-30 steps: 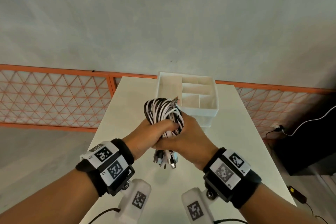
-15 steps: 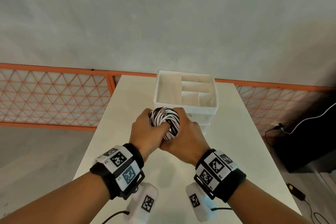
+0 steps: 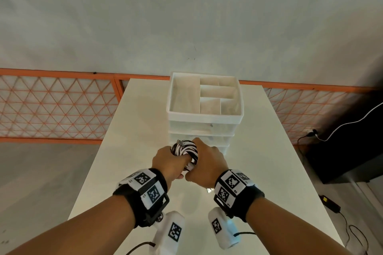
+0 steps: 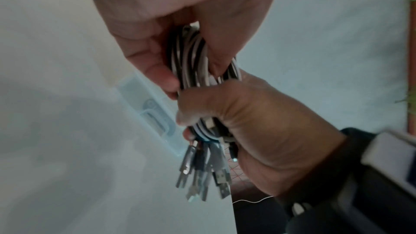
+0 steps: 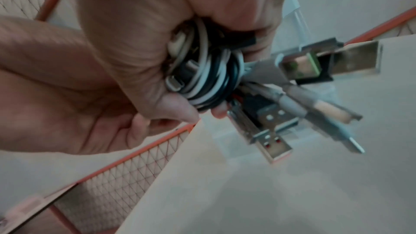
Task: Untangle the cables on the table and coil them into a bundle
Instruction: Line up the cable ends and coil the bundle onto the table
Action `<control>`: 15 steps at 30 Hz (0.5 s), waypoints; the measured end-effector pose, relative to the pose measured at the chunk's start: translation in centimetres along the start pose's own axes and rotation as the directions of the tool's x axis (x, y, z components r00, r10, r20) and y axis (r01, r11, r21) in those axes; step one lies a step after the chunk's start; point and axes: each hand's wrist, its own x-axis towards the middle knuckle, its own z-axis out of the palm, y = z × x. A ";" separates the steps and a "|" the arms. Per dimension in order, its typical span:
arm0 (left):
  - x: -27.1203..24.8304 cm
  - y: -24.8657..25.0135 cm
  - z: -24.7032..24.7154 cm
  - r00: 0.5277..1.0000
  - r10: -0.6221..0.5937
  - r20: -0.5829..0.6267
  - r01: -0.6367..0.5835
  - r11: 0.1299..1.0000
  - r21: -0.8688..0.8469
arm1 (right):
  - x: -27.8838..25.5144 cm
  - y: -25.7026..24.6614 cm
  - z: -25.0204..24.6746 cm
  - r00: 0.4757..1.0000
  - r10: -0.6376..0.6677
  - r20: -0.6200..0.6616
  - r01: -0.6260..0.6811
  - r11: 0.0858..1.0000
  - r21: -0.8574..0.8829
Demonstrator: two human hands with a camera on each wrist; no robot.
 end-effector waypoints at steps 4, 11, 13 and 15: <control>1.2 0.1 0.2 0.980 0.004 0.200 -0.005 1.000 0.008 | 0.9 2.0 -0.8 0.998 0.062 -0.019 -0.062 0.998 0.013; 5.7 -1.1 0.2 0.922 -0.149 0.358 0.218 0.963 -0.161 | 2.7 5.4 -3.1 0.983 0.180 -0.022 -0.178 0.982 0.062; 6.8 -1.3 1.3 0.931 -0.208 0.299 0.281 0.933 -0.225 | 3.0 6.4 -3.5 0.979 0.204 -0.020 -0.202 0.977 0.074; 7.7 -1.7 2.9 0.933 -0.254 0.255 0.327 0.893 -0.309 | 3.2 7.2 -3.7 0.975 0.221 -0.014 -0.219 0.972 0.088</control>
